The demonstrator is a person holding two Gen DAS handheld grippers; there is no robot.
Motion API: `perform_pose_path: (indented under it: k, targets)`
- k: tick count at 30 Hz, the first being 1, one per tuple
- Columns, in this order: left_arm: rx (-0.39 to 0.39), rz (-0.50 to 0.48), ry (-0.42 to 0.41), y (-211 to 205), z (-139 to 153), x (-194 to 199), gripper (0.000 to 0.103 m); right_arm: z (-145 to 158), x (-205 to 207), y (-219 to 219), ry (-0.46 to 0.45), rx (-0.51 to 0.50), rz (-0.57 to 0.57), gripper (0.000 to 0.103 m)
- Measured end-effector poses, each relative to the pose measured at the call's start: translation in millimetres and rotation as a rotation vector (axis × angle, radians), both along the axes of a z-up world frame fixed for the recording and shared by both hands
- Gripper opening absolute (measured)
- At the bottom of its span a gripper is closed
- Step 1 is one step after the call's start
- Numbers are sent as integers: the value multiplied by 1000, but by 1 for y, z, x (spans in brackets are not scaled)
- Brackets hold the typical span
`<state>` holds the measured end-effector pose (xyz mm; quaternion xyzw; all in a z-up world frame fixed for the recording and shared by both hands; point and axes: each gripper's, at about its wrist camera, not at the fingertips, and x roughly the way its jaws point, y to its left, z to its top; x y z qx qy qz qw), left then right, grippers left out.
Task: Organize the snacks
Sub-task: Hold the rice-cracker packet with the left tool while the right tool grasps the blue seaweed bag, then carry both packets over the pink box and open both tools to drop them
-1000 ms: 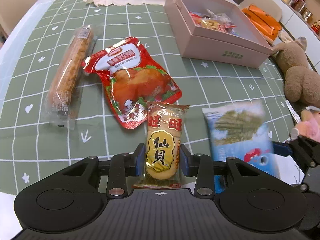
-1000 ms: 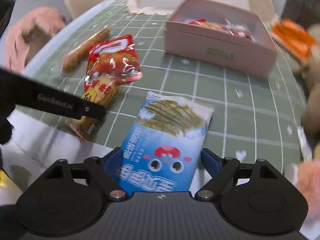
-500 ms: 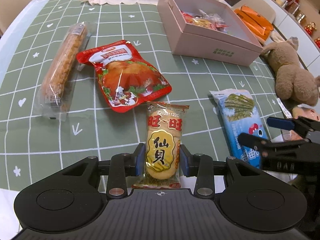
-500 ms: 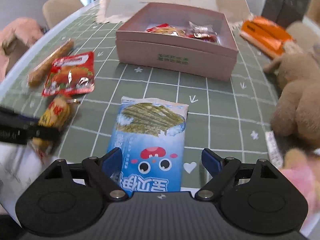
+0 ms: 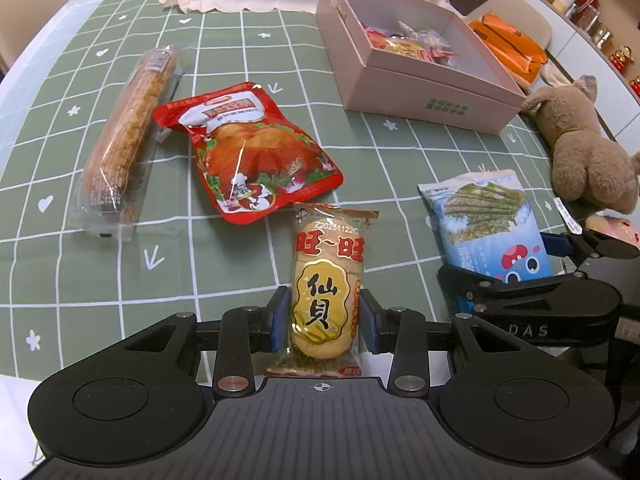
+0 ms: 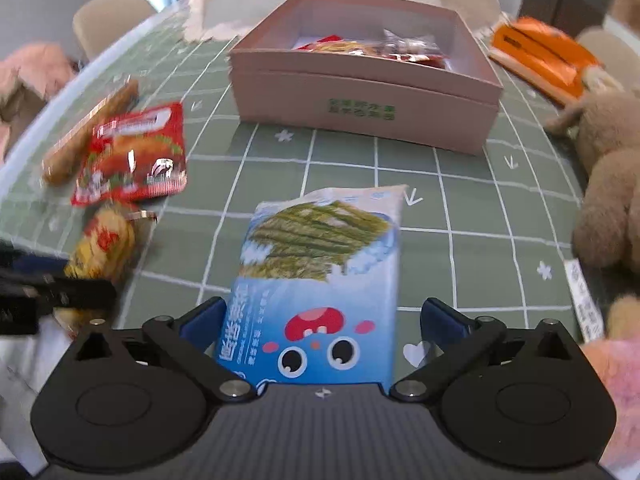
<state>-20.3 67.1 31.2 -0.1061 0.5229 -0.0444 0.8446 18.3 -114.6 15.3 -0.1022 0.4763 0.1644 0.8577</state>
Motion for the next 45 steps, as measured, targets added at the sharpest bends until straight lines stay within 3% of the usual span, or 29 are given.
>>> perform_pose_path:
  k: [5, 9, 13, 16, 20, 25, 27, 30, 31, 32, 35, 40, 45]
  targets:
    - [-7, 2, -3, 0, 0, -1, 41, 0, -4, -2, -3, 1, 0, 103]
    - [-4, -30, 3, -2, 1, -1, 41, 3, -1, -2, 44, -16, 69, 103]
    - [22, -50, -10, -7, 1, -3, 44, 5, 5, -13, 63, 16, -5, 103]
    - [34, -61, -18, -11, 0, -2, 46, 3, 13, -8, 55, -21, -50, 103]
    - [33, -69, -11, -14, 0, 2, 52, 3, 23, 0, 70, -22, -40, 103]
    - [37, -80, -8, -16, 1, 4, 53, 11, 20, -22, 124, 86, -37, 101]
    - [32, -77, -14, -15, 0, 3, 53, 18, 8, -30, 35, 89, -23, 95]
    - [22, -70, -26, -14, 0, 2, 54, 28, -16, -27, -206, -45, 40, 94]
    - [19, -68, -29, -14, 0, 2, 54, 30, -21, -28, -248, -57, 36, 94]
    - [14, -64, -31, -13, 0, 2, 54, 32, -20, -29, -231, -44, 25, 95]
    - [-16, -41, -44, -10, -1, 1, 54, 26, -2, -24, -55, -28, -15, 95]
    - [-32, -39, -48, -7, -1, 2, 53, 15, 17, -3, -44, -84, -84, 98]
    - [-25, -41, -46, -9, 0, 2, 53, 7, 25, 5, 60, -77, -85, 99]
